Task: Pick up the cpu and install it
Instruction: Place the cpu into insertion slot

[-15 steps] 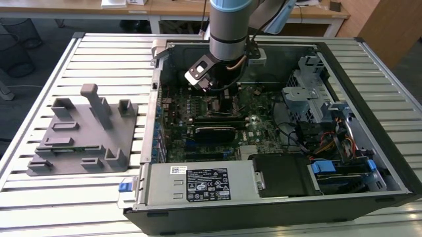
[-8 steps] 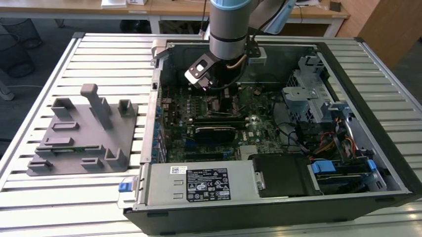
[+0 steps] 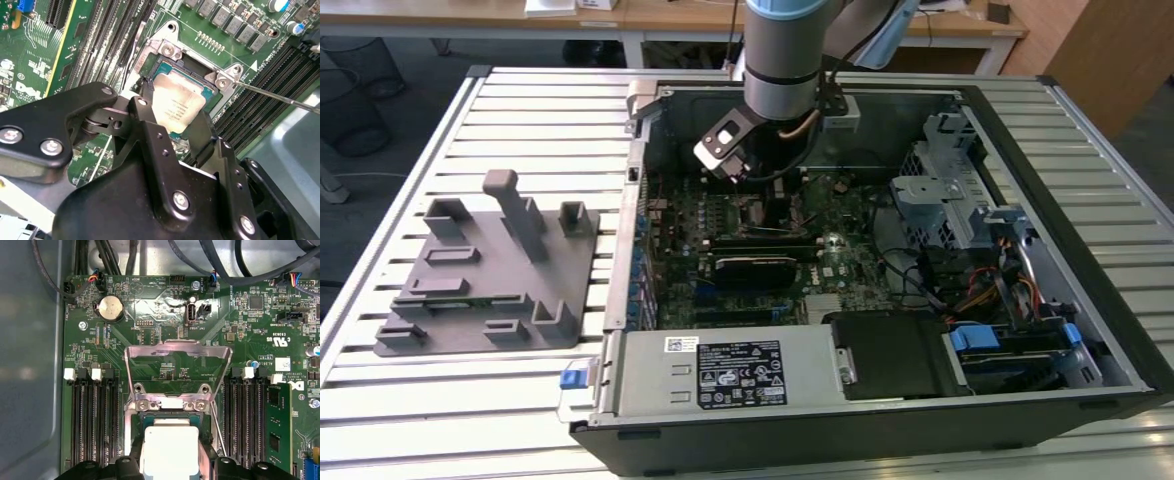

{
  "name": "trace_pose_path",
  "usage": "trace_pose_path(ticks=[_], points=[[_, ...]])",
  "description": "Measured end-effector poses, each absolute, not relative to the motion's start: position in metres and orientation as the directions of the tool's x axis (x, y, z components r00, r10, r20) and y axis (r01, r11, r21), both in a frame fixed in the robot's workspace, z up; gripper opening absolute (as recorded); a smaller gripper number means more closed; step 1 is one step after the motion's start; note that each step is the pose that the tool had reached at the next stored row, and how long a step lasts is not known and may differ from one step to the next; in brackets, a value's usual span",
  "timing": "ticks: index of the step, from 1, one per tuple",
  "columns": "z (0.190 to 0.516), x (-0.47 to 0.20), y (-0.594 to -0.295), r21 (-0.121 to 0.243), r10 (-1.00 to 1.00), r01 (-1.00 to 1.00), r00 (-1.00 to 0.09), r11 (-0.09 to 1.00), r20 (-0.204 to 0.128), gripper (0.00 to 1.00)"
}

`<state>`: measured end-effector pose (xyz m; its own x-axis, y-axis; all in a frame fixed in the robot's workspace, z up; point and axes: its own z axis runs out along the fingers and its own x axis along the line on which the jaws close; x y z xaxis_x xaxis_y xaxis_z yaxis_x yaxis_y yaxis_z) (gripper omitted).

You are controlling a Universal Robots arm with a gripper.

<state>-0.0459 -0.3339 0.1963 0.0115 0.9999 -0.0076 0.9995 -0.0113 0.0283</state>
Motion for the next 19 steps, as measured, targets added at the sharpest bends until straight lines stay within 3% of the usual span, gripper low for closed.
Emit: trace_pose_path(ticks=[13, 15, 16, 19], points=[[0.1963, -0.0443, -0.3338, 0.027, 1.0, 1.0, 0.012, -0.011, -0.007, 0.52], [0.1965, -0.0442, -0.3337, 0.027, 1.0, 1.0, 0.011, -0.011, -0.008, 0.53], [0.1969, -0.0443, -0.3338, 0.027, 1.0, 1.0, 0.011, -0.011, -0.008, 0.6], [0.1989, -0.0443, -0.3338, 0.027, 1.0, 1.0, 0.011, -0.011, -0.008, 0.6]])
